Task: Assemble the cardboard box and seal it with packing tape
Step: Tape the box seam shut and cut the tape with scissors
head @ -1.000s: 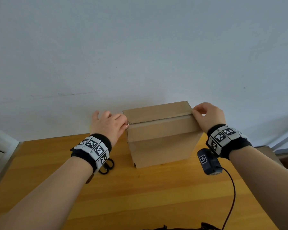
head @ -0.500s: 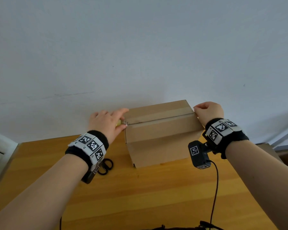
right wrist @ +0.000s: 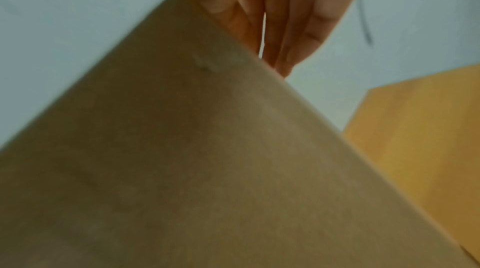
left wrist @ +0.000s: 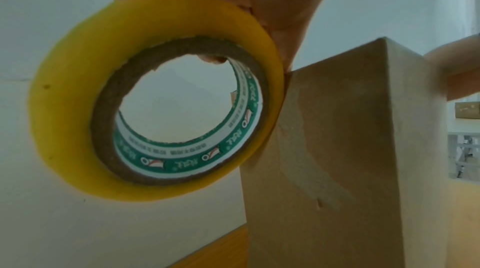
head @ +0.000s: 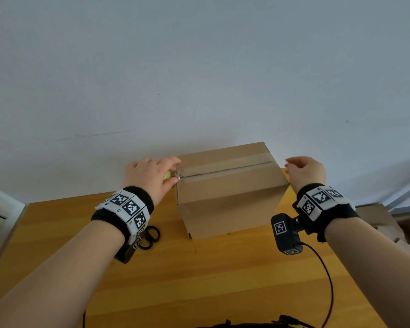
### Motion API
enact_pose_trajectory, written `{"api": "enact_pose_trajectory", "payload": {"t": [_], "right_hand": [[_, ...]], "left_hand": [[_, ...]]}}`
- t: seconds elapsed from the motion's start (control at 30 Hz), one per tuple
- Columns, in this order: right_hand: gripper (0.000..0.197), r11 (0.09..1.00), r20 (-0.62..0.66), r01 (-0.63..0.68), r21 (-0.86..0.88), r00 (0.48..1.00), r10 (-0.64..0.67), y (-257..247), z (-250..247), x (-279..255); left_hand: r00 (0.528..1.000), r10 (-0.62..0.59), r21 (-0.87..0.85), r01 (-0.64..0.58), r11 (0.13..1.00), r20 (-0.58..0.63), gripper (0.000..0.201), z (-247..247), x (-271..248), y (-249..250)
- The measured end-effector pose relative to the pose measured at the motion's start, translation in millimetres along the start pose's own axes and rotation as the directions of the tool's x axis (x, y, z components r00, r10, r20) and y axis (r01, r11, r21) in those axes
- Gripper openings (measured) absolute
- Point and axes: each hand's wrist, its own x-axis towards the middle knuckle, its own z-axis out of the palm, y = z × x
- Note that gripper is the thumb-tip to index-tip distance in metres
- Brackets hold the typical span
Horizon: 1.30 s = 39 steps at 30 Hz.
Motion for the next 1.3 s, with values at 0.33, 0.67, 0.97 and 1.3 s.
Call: {"api": "enact_pose_trajectory", "payload": {"t": [0.33, 0.67, 0.97, 1.3], "right_hand": [[0.067, 0.594, 0.454, 0.584, -0.553, 0.81, -0.372, -18, 16, -40], [0.067, 0.54, 0.438, 0.571, -0.618, 0.821, -0.367, -17, 21, -44], [0.065, 0.522, 0.439, 0.563, -0.641, 0.826, -0.352, -19, 21, -46], [0.061, 0.539, 0.435, 0.551, -0.637, 0.834, -0.339, -20, 18, -48]], "left_hand": [[1.0, 0.005, -0.016, -0.005, 1.0, -0.007, 0.034, 0, 2, 0], [0.972, -0.215, -0.058, 0.221, 0.974, 0.095, 0.051, 9, 0, -11], [0.954, -0.25, -0.044, 0.261, 0.964, 0.167, 0.071, 4, 0, -24], [0.886, -0.313, 0.018, 0.327, 0.945, 0.341, 0.08, 8, -1, -25]]}}
